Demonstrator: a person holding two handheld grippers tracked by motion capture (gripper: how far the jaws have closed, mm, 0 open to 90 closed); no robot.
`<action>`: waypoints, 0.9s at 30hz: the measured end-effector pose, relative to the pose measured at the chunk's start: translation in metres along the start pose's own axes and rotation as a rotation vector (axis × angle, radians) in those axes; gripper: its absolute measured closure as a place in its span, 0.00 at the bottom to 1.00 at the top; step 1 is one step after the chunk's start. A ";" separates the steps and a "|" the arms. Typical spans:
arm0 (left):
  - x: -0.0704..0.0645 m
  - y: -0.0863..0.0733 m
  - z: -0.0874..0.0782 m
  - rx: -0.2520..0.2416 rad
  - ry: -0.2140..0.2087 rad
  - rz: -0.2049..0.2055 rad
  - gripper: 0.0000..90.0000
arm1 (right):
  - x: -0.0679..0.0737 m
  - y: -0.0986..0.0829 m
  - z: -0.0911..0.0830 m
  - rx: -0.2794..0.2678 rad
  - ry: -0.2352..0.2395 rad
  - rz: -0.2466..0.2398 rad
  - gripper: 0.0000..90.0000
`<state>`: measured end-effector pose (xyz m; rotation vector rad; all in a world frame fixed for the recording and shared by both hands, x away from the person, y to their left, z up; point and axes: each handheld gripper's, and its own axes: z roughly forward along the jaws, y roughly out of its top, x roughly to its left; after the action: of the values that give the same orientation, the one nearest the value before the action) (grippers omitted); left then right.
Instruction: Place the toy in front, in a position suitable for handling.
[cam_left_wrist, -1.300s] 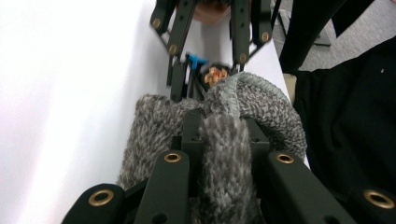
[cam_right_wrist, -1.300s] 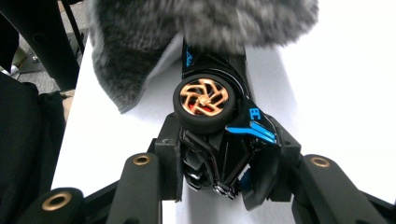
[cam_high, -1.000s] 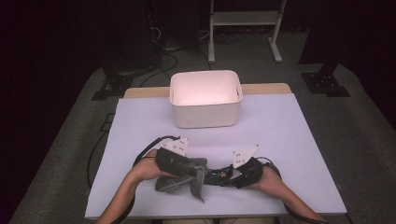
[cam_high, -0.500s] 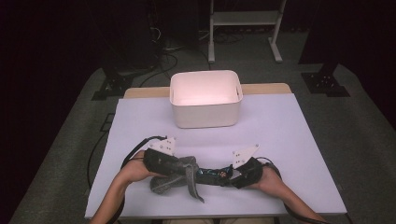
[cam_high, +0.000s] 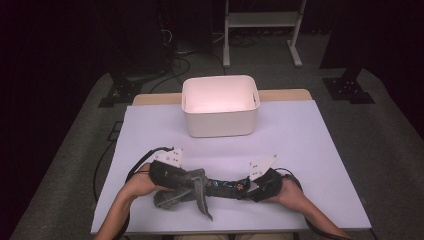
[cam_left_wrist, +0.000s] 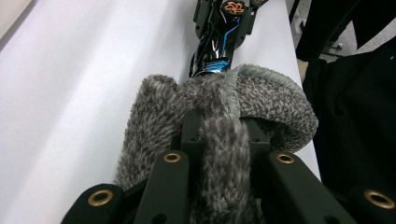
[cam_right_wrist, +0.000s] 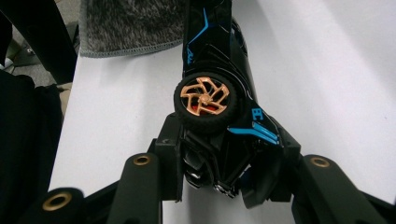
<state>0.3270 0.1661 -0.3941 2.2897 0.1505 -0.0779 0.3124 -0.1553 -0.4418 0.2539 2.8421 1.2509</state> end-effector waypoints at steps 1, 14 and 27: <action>0.000 0.000 0.003 -0.002 -0.005 0.000 0.85 | -0.001 -0.001 0.000 -0.002 0.001 -0.003 0.63; 0.003 0.004 0.017 -0.009 -0.029 -0.005 0.85 | -0.004 0.015 0.004 0.054 0.014 0.018 0.54; 0.005 0.021 0.039 -0.026 -0.066 0.036 0.85 | -0.001 0.058 0.028 0.300 -0.013 -0.071 0.61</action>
<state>0.3349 0.1232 -0.4046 2.2595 0.0752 -0.1322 0.3236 -0.0967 -0.4181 0.1642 2.9897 0.8047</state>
